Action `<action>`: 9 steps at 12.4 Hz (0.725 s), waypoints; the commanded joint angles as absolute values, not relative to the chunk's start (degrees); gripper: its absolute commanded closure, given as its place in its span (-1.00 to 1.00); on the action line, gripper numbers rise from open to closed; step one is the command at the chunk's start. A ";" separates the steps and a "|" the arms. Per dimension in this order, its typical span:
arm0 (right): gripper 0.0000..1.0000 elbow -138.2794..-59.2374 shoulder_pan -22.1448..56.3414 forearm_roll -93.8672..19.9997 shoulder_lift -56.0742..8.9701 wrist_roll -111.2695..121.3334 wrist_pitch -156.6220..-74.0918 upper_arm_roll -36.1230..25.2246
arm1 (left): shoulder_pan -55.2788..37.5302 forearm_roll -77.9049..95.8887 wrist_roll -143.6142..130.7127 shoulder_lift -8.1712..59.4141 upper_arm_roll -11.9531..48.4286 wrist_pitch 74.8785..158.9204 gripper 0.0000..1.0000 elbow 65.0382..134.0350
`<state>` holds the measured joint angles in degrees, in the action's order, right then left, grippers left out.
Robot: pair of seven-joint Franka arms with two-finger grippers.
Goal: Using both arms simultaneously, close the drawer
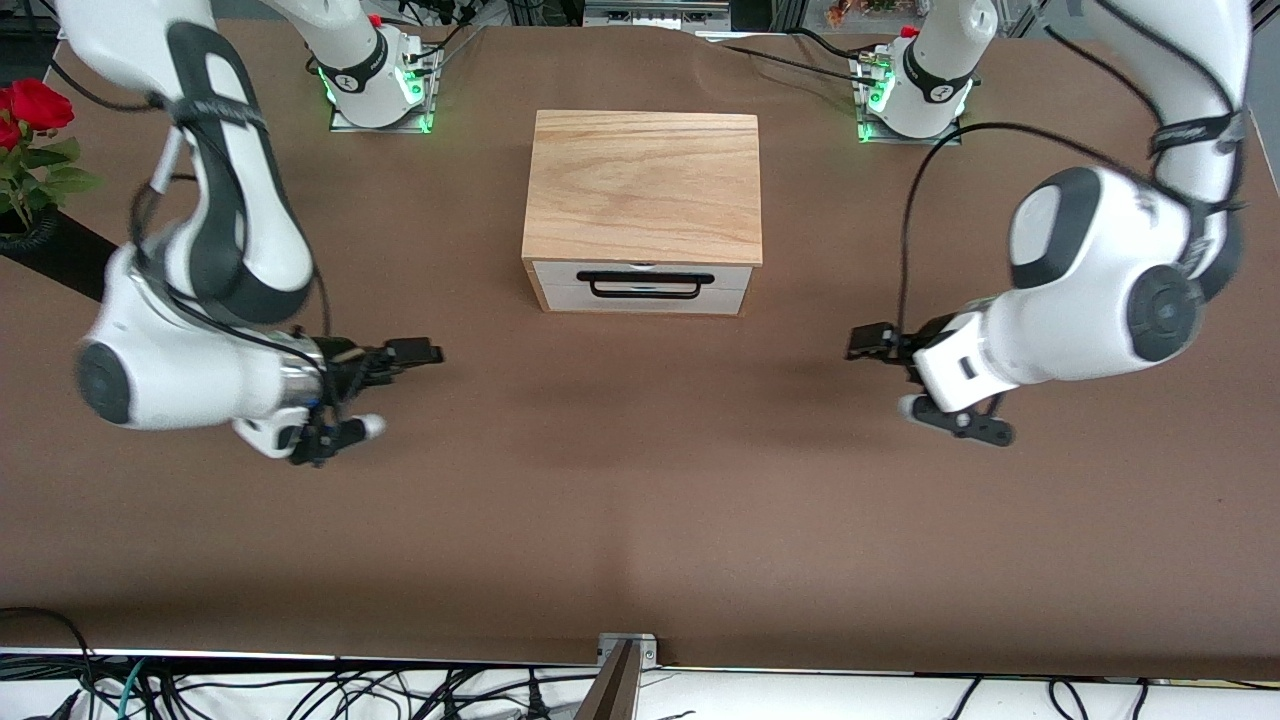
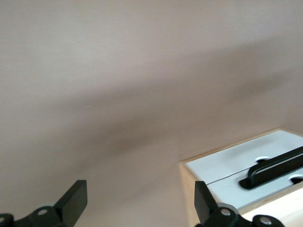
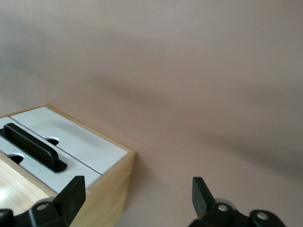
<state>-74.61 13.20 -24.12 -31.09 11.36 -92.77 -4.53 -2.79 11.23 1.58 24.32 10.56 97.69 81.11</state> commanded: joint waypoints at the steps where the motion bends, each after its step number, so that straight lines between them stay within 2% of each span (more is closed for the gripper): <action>1: -1.00 -76.81 13.62 -14.81 -22.44 12.92 -92.28 -5.10 | -0.80 5.56 2.11 20.41 10.55 94.67 -1.00 80.60; 3: -1.00 -79.18 13.62 -7.24 -15.15 12.92 -92.37 -5.01 | -0.09 -1.38 3.25 17.68 11.33 89.67 -1.00 80.42; 6: -1.00 -82.87 12.75 -3.87 -6.18 12.22 -88.09 -5.27 | 0.00 -2.55 3.43 9.86 10.37 88.77 -1.00 83.31; 9: -1.00 -82.18 12.04 -0.27 -4.39 12.04 -86.31 -5.80 | -1.58 -1.85 3.34 4.50 5.45 88.16 -1.00 86.55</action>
<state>-80.22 12.69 -2.16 -5.92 11.98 -86.38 -5.89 -0.68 -1.33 2.41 8.91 7.76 87.79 81.63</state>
